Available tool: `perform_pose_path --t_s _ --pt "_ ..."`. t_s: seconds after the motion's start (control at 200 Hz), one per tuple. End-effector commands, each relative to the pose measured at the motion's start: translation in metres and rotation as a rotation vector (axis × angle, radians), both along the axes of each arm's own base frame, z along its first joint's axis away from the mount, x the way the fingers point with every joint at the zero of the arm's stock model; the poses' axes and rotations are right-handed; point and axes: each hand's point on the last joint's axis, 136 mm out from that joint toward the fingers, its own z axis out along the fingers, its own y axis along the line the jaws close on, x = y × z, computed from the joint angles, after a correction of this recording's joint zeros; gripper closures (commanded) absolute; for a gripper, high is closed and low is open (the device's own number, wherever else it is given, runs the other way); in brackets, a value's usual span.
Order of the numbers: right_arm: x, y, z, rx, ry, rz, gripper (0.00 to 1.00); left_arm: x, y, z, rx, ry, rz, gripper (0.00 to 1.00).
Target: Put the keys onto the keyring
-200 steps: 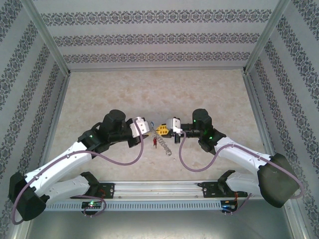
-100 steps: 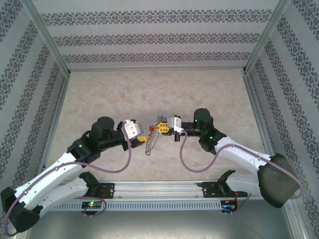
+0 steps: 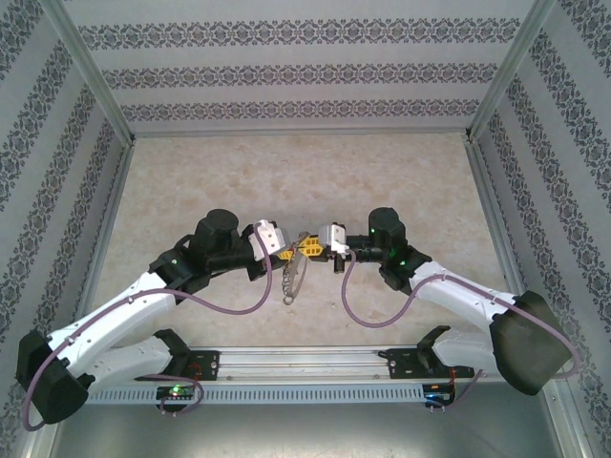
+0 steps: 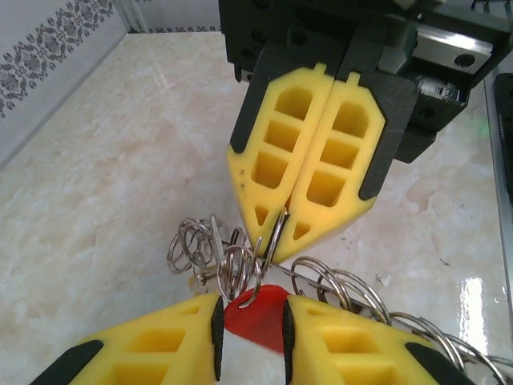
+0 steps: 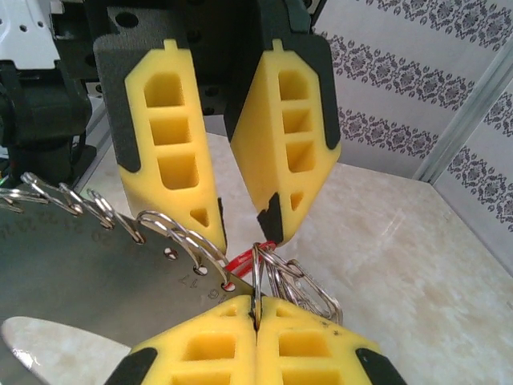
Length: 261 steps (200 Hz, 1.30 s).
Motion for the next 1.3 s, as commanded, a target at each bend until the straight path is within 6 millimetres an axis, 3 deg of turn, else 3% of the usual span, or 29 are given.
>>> perform_pose_path --t_s 0.0,0.295,0.654,0.819,1.089,1.299 --pt "-0.008 0.008 0.025 0.058 -0.073 0.058 1.00 -0.004 -0.006 0.026 -0.066 -0.074 -0.052 0.72" --pt "-0.006 0.009 0.022 0.043 -0.079 0.049 1.00 -0.015 -0.006 0.023 -0.044 -0.052 -0.101 0.81" --pt "-0.011 0.012 0.023 0.037 -0.087 0.071 1.00 -0.011 -0.011 0.004 0.037 0.009 -0.125 0.85" --pt "-0.012 0.012 0.026 0.039 -0.091 0.071 1.00 -0.007 -0.009 -0.002 0.073 0.019 -0.115 0.82" --pt "-0.011 0.011 0.025 0.038 -0.087 0.068 1.00 -0.018 -0.004 -0.003 0.060 -0.025 -0.144 0.68" --pt "-0.015 0.013 0.028 0.043 -0.089 0.094 1.00 -0.011 -0.005 -0.007 0.089 -0.006 -0.125 0.74"
